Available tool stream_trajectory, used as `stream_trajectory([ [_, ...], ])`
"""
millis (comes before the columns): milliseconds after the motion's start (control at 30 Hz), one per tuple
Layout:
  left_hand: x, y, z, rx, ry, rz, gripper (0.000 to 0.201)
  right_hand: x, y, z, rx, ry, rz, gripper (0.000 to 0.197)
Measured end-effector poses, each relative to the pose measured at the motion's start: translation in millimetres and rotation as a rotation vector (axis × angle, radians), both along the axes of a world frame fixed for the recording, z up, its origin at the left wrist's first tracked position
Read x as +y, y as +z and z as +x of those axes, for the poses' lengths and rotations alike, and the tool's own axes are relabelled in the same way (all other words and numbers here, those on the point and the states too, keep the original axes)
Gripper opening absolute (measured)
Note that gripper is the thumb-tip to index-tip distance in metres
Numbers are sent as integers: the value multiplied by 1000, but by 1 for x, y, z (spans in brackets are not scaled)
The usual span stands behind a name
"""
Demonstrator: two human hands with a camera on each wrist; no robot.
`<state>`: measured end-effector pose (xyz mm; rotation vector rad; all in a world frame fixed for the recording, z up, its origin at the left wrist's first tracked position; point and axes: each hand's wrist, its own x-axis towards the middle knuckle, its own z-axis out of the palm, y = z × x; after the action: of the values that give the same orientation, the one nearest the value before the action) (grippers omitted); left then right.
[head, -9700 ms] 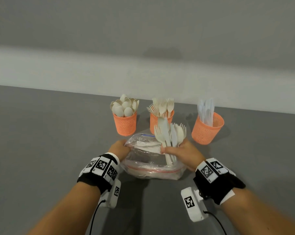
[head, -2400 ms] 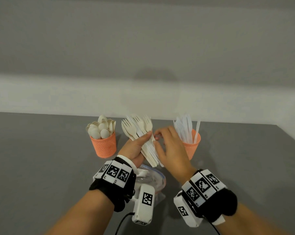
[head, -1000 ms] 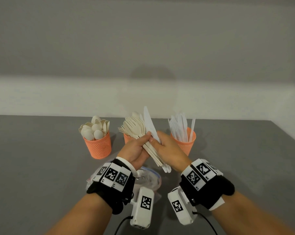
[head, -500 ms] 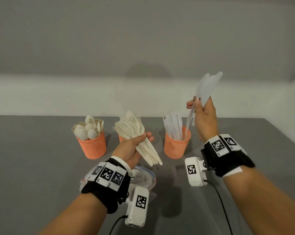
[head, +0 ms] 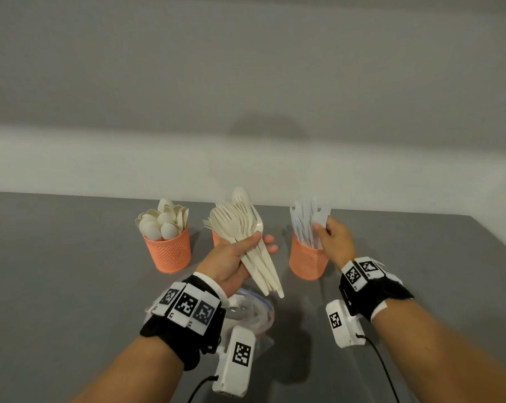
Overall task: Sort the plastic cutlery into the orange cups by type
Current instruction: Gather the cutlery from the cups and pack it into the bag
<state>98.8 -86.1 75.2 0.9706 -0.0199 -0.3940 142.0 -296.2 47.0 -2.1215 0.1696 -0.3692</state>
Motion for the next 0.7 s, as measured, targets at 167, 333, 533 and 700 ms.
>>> stream_trajectory([
  [167,4,0,2,25,5,-47,26,11,26,-4,-242,-14,-21,50],
  [333,5,-3,6,74,66,-106,39,60,49,-32,-334,214,-56,19],
  [533,9,-3,5,45,124,-153,33,102,32,-53,32,567,-168,42],
  [700,17,-1,0,-34,146,-106,24,120,22,-56,-100,503,-193,37],
])
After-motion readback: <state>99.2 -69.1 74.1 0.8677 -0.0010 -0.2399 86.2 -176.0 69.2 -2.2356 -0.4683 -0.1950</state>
